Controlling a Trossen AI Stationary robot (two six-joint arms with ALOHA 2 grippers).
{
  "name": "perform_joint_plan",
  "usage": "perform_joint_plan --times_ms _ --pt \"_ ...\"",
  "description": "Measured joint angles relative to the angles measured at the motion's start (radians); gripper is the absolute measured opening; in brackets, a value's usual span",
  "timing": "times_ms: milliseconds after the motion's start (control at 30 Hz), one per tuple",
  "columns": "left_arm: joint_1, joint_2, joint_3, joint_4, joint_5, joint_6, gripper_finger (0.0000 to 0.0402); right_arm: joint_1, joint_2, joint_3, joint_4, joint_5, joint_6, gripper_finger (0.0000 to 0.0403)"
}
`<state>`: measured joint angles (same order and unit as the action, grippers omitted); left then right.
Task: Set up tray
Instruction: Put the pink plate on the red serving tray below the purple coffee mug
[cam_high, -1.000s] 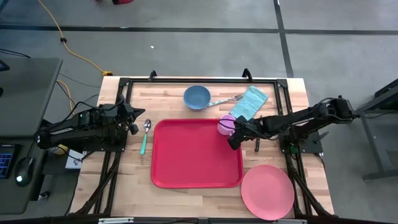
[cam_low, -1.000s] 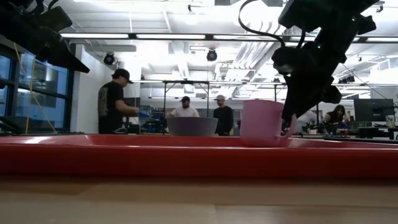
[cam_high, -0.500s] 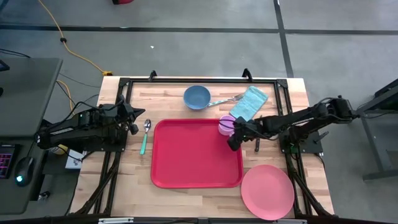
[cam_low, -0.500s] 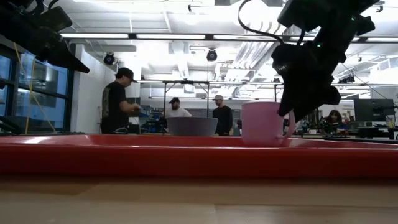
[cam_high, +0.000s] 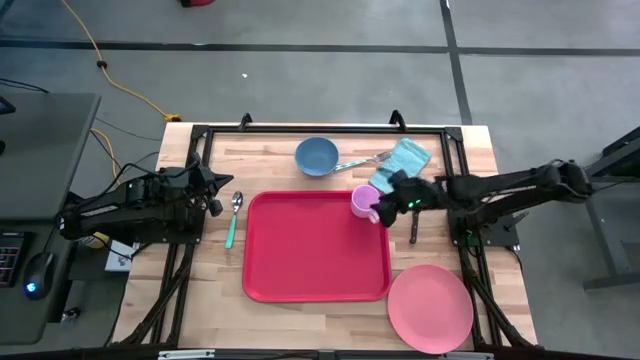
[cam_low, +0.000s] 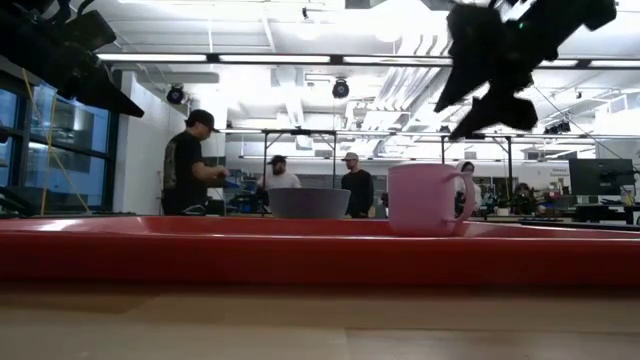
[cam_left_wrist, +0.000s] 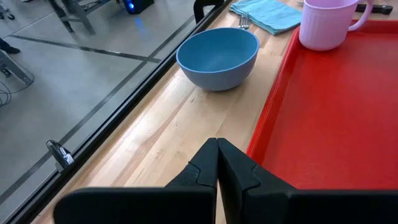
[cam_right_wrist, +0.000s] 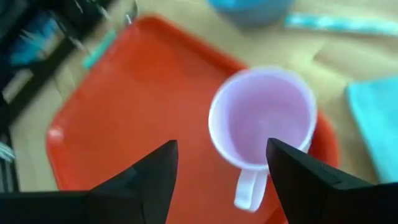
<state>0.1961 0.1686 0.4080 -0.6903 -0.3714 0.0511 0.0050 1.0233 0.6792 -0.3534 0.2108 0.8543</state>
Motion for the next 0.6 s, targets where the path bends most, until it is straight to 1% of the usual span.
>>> perform_joint_plan --times_ms 133,200,300,433,600 --pt "0.0 0.0 0.0 0.0 0.0 0.0 0.004 -0.031 -0.138 0.009 -0.059 0.036 -0.044 0.0224" --pt "0.0 0.0 0.0 0.0 0.0 0.0 0.004 -0.047 -0.192 0.045 -0.165 0.05 -0.069 0.0224" --pt "0.0 0.0 0.0 0.0 0.0 0.0 0.004 -0.066 -0.239 0.151 -0.381 0.063 -0.102 0.0224" --pt "0.0 0.0 0.0 0.0 0.0 0.0 0.004 -0.08 -0.222 0.347 -0.707 0.061 -0.147 0.0224" --pt "0.0 0.0 0.0 0.0 0.0 0.0 0.004 -0.094 -0.12 0.594 -1.118 0.044 -0.16 0.0224"
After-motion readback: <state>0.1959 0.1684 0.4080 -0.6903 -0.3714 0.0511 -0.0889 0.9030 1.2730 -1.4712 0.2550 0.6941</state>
